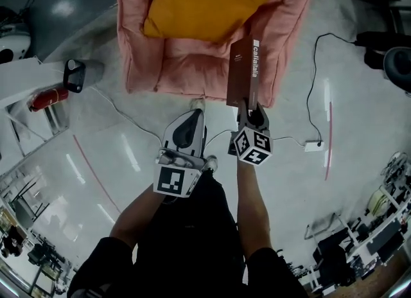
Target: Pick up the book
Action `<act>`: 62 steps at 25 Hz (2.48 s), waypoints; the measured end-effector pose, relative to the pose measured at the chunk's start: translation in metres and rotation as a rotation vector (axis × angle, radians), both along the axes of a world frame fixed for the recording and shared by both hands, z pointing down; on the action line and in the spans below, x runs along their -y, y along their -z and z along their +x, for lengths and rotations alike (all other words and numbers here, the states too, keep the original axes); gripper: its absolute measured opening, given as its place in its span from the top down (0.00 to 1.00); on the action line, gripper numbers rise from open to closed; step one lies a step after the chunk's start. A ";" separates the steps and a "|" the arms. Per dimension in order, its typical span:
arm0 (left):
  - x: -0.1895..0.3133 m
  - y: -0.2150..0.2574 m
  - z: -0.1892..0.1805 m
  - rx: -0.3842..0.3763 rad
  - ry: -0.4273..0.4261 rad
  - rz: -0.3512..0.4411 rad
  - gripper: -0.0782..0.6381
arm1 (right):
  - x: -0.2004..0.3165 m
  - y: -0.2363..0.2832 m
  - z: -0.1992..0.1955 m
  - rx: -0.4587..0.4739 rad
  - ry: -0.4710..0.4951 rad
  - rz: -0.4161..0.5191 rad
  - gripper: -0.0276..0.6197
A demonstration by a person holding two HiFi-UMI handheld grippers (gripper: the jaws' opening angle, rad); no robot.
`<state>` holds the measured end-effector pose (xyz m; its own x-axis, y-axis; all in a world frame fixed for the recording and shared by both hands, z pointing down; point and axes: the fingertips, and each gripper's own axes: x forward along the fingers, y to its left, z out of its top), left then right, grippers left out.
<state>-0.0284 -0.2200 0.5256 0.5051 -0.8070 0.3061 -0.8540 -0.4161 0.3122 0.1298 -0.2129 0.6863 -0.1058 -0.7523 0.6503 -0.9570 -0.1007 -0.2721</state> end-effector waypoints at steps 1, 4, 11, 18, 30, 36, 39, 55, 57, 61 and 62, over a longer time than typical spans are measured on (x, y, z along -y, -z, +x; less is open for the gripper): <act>0.002 0.007 0.001 -0.005 0.004 0.014 0.89 | 0.000 0.006 0.002 0.003 -0.002 0.009 0.73; -0.003 0.031 0.004 -0.007 0.010 0.057 0.89 | -0.009 0.028 0.003 0.006 0.004 0.029 0.73; -0.038 0.076 0.014 0.017 -0.001 0.095 0.89 | -0.035 0.079 0.004 0.001 0.039 0.076 0.73; -0.070 0.115 0.022 0.024 0.030 0.138 0.89 | -0.060 0.123 0.009 0.001 0.069 0.136 0.73; -0.143 0.173 0.028 0.012 0.077 0.224 0.89 | -0.124 0.200 0.005 -0.004 0.135 0.243 0.73; -0.194 0.182 0.026 0.015 0.100 0.234 0.89 | -0.174 0.237 -0.003 0.002 0.169 0.303 0.73; -0.222 0.186 0.026 0.020 0.108 0.236 0.89 | -0.203 0.249 -0.005 0.001 0.187 0.322 0.73; -0.315 0.225 0.018 0.035 0.101 0.272 0.89 | -0.312 0.307 -0.009 0.056 0.225 0.381 0.73; -0.323 0.226 0.019 0.041 0.093 0.272 0.89 | -0.321 0.314 -0.008 0.047 0.224 0.391 0.73; -0.334 0.228 0.019 0.040 0.083 0.257 0.89 | -0.338 0.328 -0.007 0.036 0.224 0.399 0.73; -0.336 0.230 0.019 0.039 0.083 0.255 0.89 | -0.341 0.332 -0.008 0.033 0.224 0.402 0.73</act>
<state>-0.0096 0.1160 0.2959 0.4257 -0.8987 0.1055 -0.8979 -0.4051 0.1725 0.1220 0.1284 0.3542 -0.3098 -0.9006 0.3049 -0.9335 0.2271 -0.2776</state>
